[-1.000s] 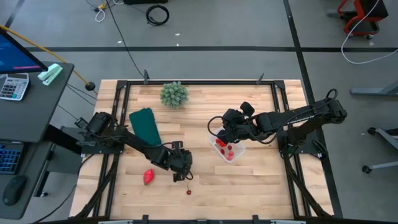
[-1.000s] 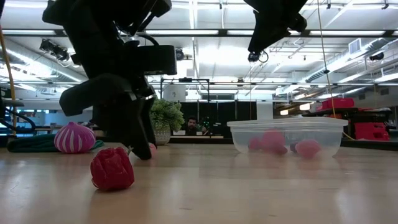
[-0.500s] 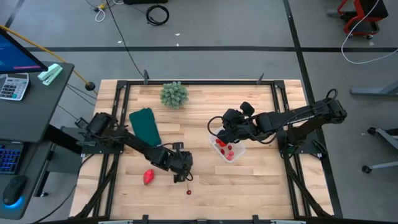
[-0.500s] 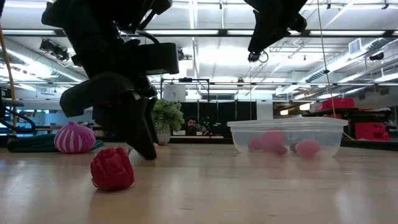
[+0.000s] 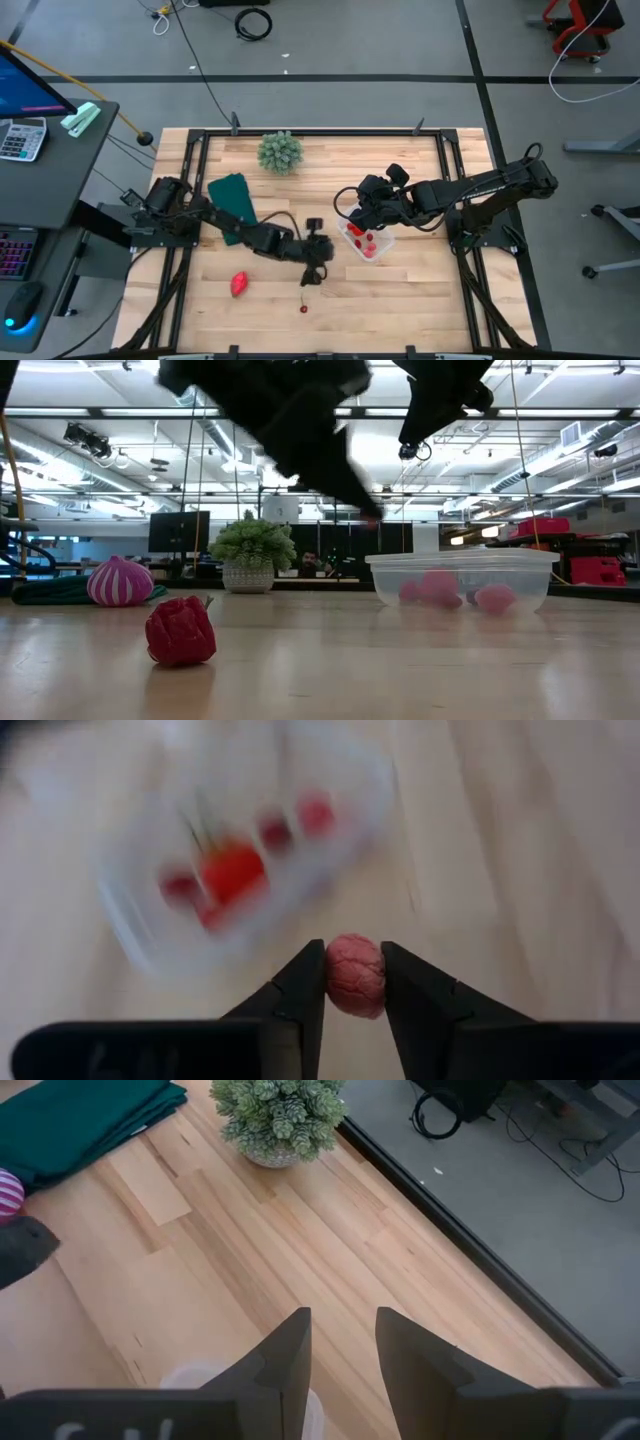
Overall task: Pick and placing Produce into tupperware
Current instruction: Put the peach into the transparent bin
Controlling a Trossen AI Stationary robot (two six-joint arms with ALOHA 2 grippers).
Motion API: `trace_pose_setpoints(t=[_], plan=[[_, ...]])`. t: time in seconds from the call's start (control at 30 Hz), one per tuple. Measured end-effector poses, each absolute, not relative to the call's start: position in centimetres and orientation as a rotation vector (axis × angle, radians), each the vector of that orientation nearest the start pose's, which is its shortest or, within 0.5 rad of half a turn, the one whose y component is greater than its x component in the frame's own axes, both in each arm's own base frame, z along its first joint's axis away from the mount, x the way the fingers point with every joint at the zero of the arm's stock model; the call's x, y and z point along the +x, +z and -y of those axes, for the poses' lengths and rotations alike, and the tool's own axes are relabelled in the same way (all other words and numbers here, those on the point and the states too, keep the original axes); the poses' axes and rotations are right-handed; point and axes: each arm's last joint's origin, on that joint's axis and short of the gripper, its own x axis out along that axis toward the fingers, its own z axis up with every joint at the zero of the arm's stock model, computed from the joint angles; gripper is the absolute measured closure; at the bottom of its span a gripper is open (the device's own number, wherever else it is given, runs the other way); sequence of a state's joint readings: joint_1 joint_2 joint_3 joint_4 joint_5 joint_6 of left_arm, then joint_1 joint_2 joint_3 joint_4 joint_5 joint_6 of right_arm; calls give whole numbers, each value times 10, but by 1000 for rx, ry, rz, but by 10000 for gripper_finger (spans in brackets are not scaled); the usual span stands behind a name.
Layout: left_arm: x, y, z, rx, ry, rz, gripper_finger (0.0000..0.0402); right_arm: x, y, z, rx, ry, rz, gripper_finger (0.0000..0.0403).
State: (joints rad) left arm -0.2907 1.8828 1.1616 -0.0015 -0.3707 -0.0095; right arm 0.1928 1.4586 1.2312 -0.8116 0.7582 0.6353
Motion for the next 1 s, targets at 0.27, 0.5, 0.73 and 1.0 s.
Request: trace_pose_setpoints(t=[0.27,0.5,0.73,1.0], plan=[[410,199,67,157,38,-427,301,286,293,-36,93,-772,-720,280],[423,169,44,131,52,-452,302,286,293,-36,93,-771,-720,280],[427,148,30,131,85,-508,294,286,293,-36,92,-772,-720,280],[428,148,20,124,108,-506,272,286,292,-36,85,-769,-725,280]])
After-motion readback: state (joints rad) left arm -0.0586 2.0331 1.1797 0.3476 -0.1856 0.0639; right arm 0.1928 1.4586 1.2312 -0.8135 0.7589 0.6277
